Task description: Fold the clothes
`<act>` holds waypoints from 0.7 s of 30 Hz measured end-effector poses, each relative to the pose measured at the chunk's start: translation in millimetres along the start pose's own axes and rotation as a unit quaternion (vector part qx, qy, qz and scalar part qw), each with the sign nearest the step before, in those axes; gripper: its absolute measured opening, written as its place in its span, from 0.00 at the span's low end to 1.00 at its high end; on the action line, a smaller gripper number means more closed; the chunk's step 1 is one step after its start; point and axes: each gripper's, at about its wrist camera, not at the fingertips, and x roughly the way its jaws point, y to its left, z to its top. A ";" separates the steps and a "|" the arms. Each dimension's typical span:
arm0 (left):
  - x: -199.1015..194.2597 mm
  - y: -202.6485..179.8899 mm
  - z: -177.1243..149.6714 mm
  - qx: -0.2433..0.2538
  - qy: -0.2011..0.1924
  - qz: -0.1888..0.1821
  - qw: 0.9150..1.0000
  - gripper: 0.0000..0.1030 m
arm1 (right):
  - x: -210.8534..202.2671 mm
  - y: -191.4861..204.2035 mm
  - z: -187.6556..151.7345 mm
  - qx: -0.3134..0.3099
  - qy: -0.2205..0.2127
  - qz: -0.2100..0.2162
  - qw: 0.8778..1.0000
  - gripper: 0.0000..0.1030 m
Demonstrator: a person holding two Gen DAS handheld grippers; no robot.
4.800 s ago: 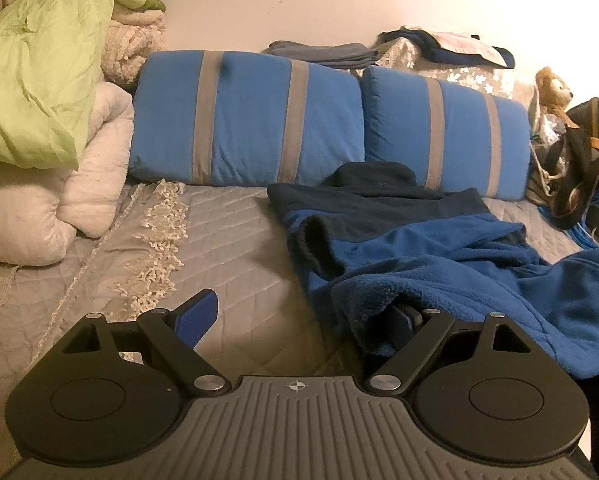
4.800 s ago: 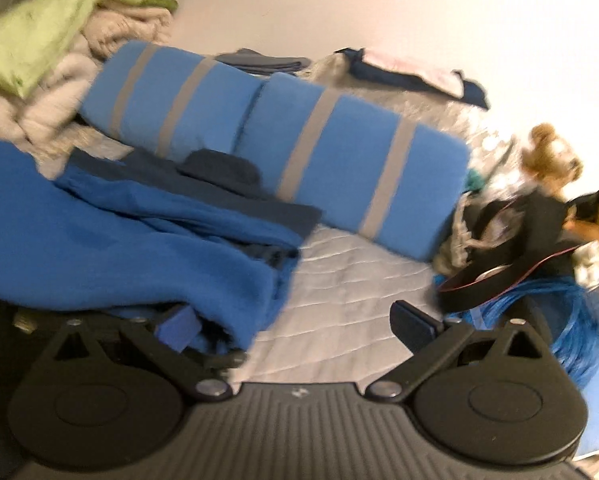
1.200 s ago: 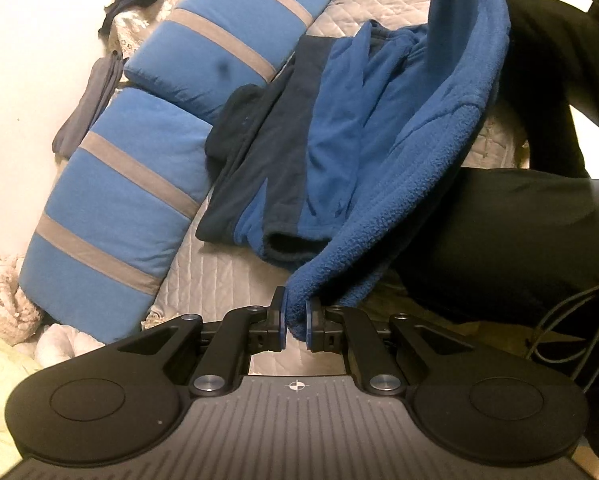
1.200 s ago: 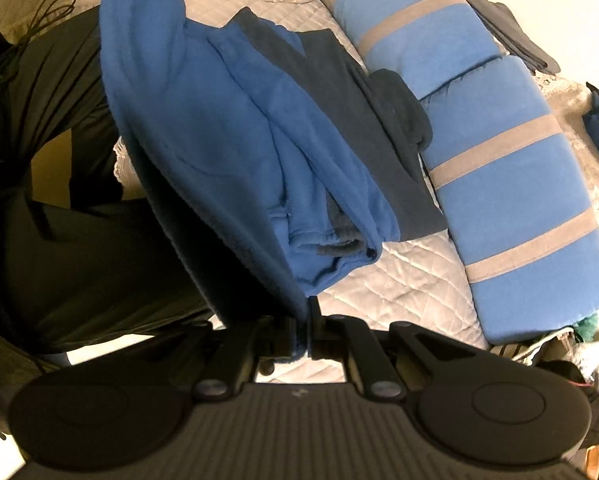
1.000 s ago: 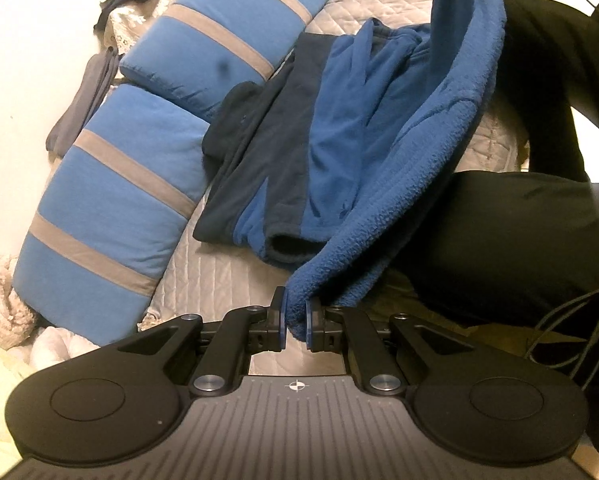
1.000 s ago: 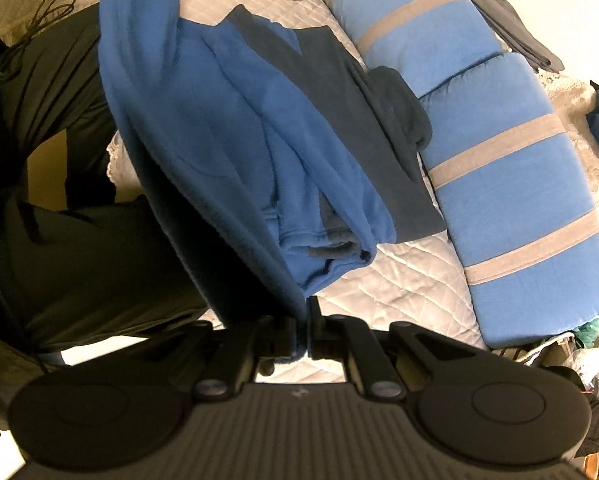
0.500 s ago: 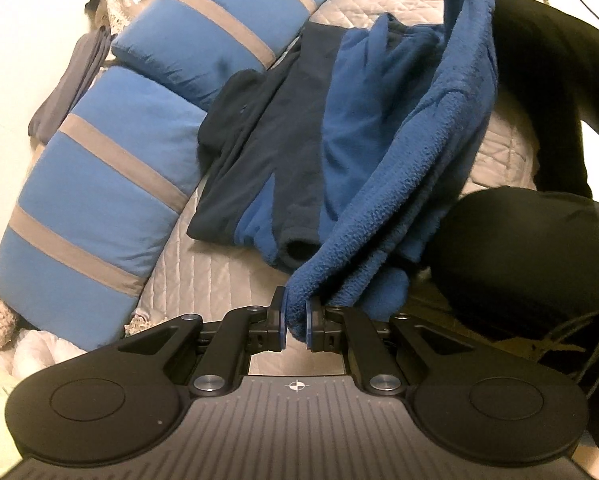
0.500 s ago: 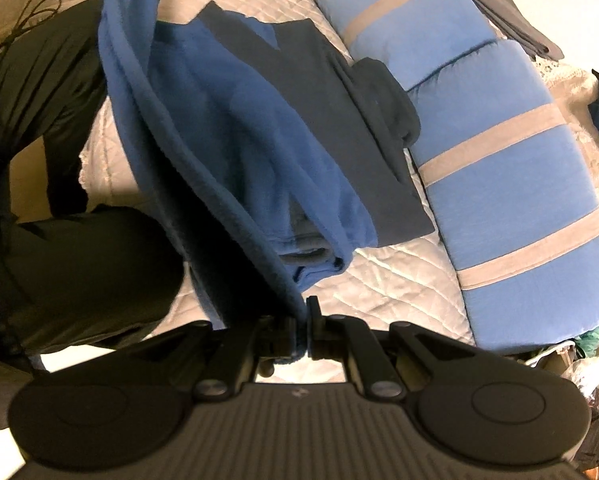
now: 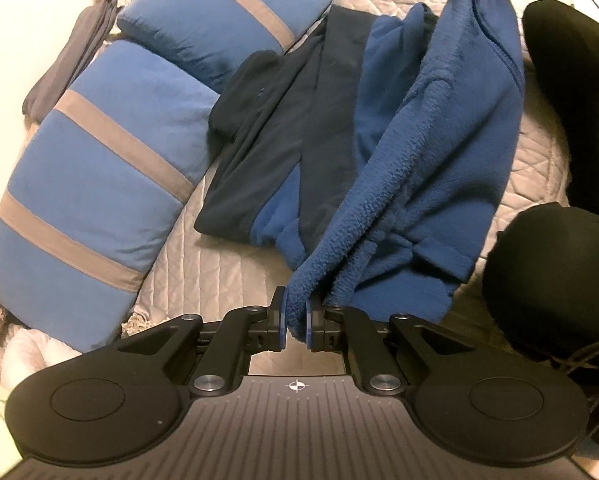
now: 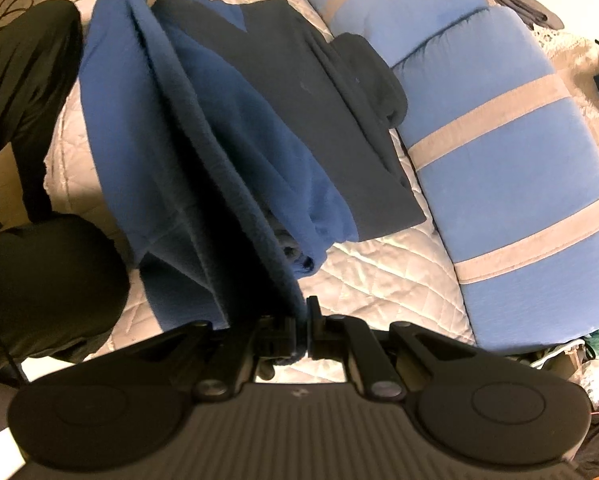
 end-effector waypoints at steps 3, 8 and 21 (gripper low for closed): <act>6.5 0.2 1.0 0.003 0.004 0.001 1.000 0.09 | 8.8 -2.4 3.9 -0.003 0.009 -0.007 1.000 0.05; 16.2 2.6 1.7 0.007 0.008 0.005 1.000 0.09 | 20.7 -2.9 10.6 -0.012 0.022 -0.015 1.000 0.05; 28.5 11.6 8.5 0.011 0.009 0.026 1.000 0.09 | 28.8 -7.9 19.1 -0.028 0.033 -0.037 0.998 0.05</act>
